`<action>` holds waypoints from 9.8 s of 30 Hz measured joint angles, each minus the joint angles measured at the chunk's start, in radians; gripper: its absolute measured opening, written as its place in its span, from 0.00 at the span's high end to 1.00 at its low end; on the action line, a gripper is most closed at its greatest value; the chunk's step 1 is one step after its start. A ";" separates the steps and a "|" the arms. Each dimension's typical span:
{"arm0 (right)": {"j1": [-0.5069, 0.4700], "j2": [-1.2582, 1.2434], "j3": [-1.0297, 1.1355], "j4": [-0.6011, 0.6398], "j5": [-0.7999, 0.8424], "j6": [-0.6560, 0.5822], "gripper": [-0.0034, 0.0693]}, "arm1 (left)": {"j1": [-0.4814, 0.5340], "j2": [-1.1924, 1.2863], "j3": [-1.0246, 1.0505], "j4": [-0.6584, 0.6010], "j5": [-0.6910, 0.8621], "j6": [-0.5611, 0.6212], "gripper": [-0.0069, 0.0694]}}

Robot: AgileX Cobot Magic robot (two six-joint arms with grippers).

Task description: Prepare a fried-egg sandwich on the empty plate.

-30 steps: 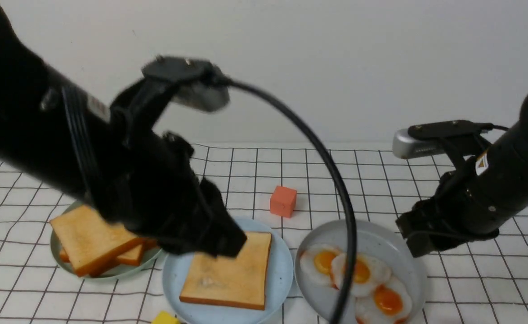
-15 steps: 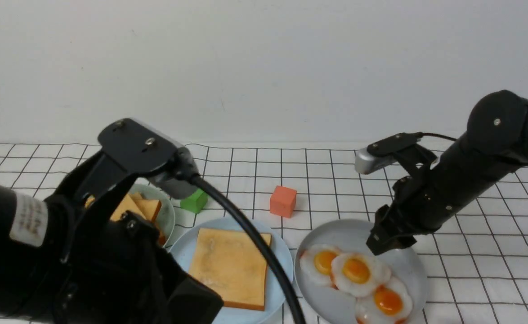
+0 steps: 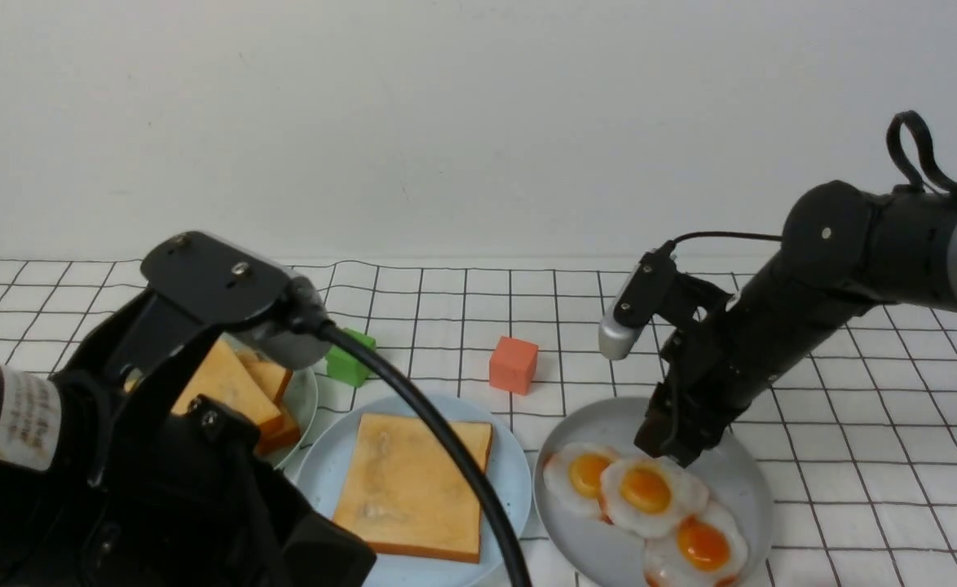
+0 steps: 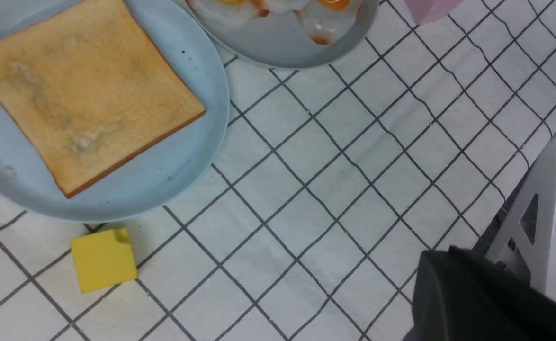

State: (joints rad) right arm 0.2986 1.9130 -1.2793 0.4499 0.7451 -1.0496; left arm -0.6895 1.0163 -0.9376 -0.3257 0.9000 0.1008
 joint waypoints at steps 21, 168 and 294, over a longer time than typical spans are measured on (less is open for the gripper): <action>0.001 0.081 -0.021 0.008 0.038 -0.020 0.97 | 0.000 0.000 0.000 0.038 0.029 -0.012 0.93; 0.270 0.172 -0.421 0.095 0.072 0.333 0.64 | 0.000 -0.260 0.019 0.373 0.205 -0.316 0.83; 0.230 -1.368 0.547 -0.217 0.033 0.814 0.97 | 0.499 0.363 -0.098 -0.476 -0.111 0.432 0.37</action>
State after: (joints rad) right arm 0.5282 0.5446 -0.7318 0.2328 0.7786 -0.2355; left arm -0.1908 1.3793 -1.0360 -0.8015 0.7894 0.5332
